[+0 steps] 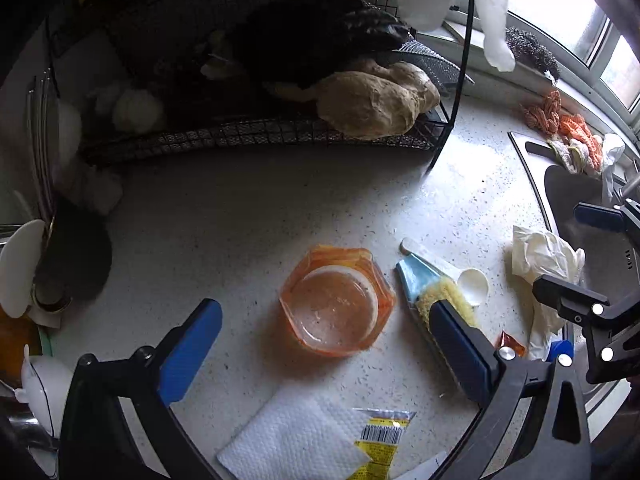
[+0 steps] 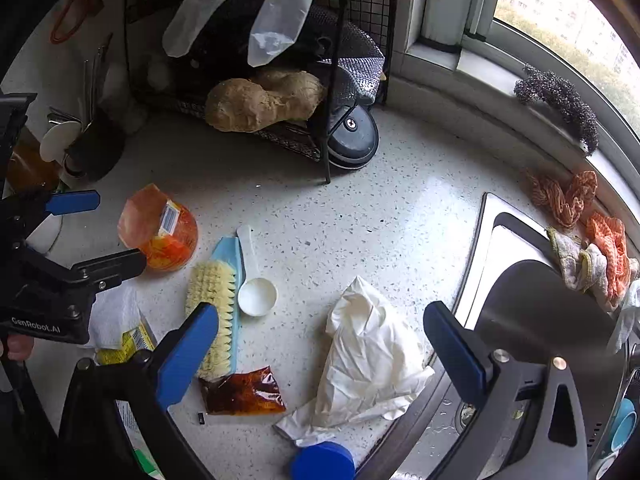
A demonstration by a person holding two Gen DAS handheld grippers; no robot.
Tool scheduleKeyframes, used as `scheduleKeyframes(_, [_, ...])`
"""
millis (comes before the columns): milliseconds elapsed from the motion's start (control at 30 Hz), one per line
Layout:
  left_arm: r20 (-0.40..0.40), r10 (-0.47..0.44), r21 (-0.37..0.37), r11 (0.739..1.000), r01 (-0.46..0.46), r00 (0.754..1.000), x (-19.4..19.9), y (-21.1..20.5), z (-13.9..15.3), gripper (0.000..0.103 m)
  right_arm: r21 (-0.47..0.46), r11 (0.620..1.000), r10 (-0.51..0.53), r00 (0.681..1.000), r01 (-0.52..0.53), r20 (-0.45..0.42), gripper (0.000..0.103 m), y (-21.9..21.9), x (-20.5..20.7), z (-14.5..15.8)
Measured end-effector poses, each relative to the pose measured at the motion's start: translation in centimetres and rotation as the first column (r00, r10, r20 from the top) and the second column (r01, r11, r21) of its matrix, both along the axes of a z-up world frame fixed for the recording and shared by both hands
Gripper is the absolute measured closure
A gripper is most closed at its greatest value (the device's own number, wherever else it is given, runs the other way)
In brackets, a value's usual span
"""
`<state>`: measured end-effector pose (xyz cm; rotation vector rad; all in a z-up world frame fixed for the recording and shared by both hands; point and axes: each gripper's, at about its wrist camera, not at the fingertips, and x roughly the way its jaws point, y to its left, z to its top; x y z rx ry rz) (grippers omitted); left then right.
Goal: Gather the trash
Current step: 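Grasp the orange plastic cup with the left tool while the right grasps the yellow brush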
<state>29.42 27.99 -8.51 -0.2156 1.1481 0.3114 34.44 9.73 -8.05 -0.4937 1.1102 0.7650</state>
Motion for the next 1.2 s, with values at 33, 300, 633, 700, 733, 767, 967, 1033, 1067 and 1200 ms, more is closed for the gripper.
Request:
scheduleKeyframes(33, [-0.004, -0.007, -0.012, 1.000, 0.007, 1.000, 0.3, 0.2, -0.4, 0.000, -0.003, 1.000, -0.006, 1.000, 0.006, -0.006, 0.001, 0.2, 0.3, -0.2])
scheduleKeyframes(300, [-0.046, -0.018, -0.038, 0.999, 0.016, 0.999, 1.7, 0.4, -2.8, 0.039, -0.001, 0.999, -0.042, 0.999, 0.042, -0.033, 0.001, -0.1, 1.5, -0.6])
scheduleKeyframes(633, [0.053, 0.050, -0.043, 0.998, -0.048, 0.997, -1.6, 0.2, 0.6, 0.040, 0.051, 0.999, 0.004, 0.995, 0.001, -0.101, 0.006, 0.1, -0.4, 0.6])
scheduleKeyframes(700, [0.078, 0.064, -0.050, 0.997, -0.060, 0.995, -3.0, 0.2, 1.7, 0.040, 0.060, 0.998, 0.020, 0.995, -0.014, -0.096, 0.006, 0.5, -1.1, 0.7])
scheduleKeyframes(733, [0.077, 0.074, -0.045, 0.996, -0.071, 0.994, -3.6, 0.2, 2.0, 0.040, 0.062, 0.998, 0.031, 0.995, -0.025, -0.099, 0.006, 0.8, -1.4, 0.8])
scheduleKeyframes(767, [0.069, 0.084, -0.034, 0.996, -0.082, 0.994, -3.7, 0.3, 2.2, 0.040, 0.065, 0.997, 0.041, 0.993, -0.034, -0.106, 0.006, 1.0, -1.8, 0.8])
scheduleKeyframes(967, [0.072, 0.133, -0.015, 0.991, -0.133, 0.988, -7.7, 0.6, 2.7, 0.040, 0.056, 0.994, 0.102, 0.986, -0.095, -0.130, 0.007, 2.8, -4.4, -0.7])
scheduleKeyframes(1033, [0.079, 0.147, -0.012, 0.989, -0.146, 0.986, -8.6, 0.7, 2.7, 0.040, 0.034, 0.992, 0.123, 0.983, -0.119, -0.137, 0.009, 3.5, -5.1, -1.4])
scheduleKeyframes(1067, [0.073, 0.154, -0.006, 0.988, -0.154, 0.985, -8.9, 0.7, 2.6, 0.040, 0.027, 0.992, 0.129, 0.979, -0.126, -0.156, 0.012, 3.8, -5.3, -2.0])
scheduleKeyframes(1200, [0.055, 0.163, 0.013, 0.986, -0.164, 0.985, -9.5, 0.3, 2.0, 0.040, -0.014, 0.990, 0.134, 0.971, -0.139, -0.200, 0.025, 5.1, -6.0, -3.9])
